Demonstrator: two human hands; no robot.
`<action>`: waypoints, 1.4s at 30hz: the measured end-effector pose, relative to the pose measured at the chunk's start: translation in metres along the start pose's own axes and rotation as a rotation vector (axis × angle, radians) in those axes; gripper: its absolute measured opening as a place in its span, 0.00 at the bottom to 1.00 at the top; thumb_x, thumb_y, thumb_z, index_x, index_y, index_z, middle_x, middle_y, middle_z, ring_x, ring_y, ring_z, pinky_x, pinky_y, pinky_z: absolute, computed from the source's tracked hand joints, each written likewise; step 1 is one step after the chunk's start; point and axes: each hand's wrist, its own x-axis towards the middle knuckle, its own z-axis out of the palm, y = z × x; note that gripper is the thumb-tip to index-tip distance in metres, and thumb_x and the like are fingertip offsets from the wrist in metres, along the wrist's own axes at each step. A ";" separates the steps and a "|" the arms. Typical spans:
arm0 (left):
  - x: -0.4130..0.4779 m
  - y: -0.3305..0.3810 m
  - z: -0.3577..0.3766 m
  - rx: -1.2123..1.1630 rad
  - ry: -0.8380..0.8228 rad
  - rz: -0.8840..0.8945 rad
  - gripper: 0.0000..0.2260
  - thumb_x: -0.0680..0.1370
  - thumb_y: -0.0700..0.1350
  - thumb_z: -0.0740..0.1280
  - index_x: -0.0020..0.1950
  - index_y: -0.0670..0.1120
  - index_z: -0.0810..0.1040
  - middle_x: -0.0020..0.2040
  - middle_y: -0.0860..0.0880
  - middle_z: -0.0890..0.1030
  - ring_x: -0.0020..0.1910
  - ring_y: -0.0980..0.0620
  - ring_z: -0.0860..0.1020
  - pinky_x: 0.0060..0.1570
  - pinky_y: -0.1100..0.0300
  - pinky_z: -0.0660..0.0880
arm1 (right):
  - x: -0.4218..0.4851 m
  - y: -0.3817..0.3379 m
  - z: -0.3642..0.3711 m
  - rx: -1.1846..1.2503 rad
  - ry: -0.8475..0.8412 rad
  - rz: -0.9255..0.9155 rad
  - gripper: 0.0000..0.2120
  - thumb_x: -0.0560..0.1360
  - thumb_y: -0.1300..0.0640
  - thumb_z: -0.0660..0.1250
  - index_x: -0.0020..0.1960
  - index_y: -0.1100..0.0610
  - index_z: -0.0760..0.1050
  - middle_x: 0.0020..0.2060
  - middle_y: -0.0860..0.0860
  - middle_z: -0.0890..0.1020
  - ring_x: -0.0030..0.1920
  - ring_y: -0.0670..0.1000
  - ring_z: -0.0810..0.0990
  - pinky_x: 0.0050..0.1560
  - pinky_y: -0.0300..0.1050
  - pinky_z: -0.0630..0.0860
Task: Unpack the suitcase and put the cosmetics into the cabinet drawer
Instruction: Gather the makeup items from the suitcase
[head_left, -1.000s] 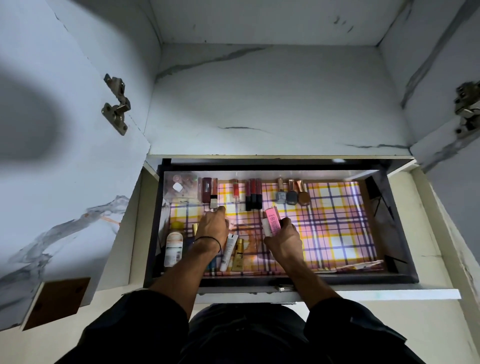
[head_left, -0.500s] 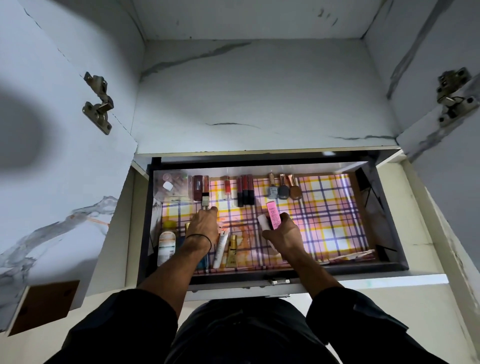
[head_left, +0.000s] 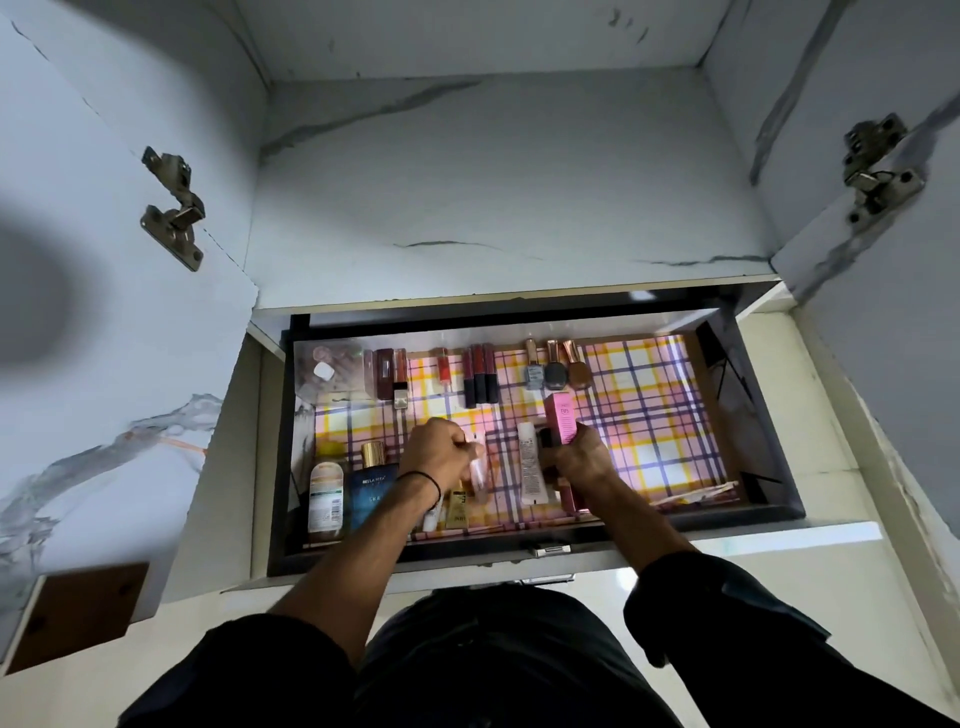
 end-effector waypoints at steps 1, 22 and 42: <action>-0.001 -0.005 0.004 0.045 -0.033 -0.025 0.09 0.77 0.45 0.71 0.43 0.40 0.81 0.32 0.49 0.81 0.24 0.62 0.76 0.26 0.71 0.70 | 0.000 0.001 0.000 -0.014 0.006 0.010 0.12 0.72 0.66 0.73 0.55 0.62 0.79 0.46 0.58 0.86 0.43 0.57 0.87 0.44 0.55 0.85; 0.025 0.035 0.039 1.016 -0.105 0.925 0.19 0.77 0.34 0.64 0.66 0.48 0.72 0.66 0.49 0.70 0.64 0.47 0.65 0.61 0.49 0.68 | -0.026 0.000 -0.045 0.374 0.285 0.009 0.06 0.76 0.68 0.67 0.46 0.58 0.75 0.43 0.60 0.82 0.42 0.58 0.82 0.35 0.45 0.77; -0.001 -0.004 0.013 0.202 0.130 -0.072 0.04 0.78 0.41 0.69 0.50 0.42 0.80 0.46 0.46 0.84 0.46 0.48 0.83 0.47 0.57 0.80 | -0.012 -0.008 -0.001 -0.051 -0.077 -0.107 0.04 0.77 0.65 0.68 0.49 0.57 0.77 0.43 0.56 0.84 0.42 0.55 0.85 0.38 0.46 0.83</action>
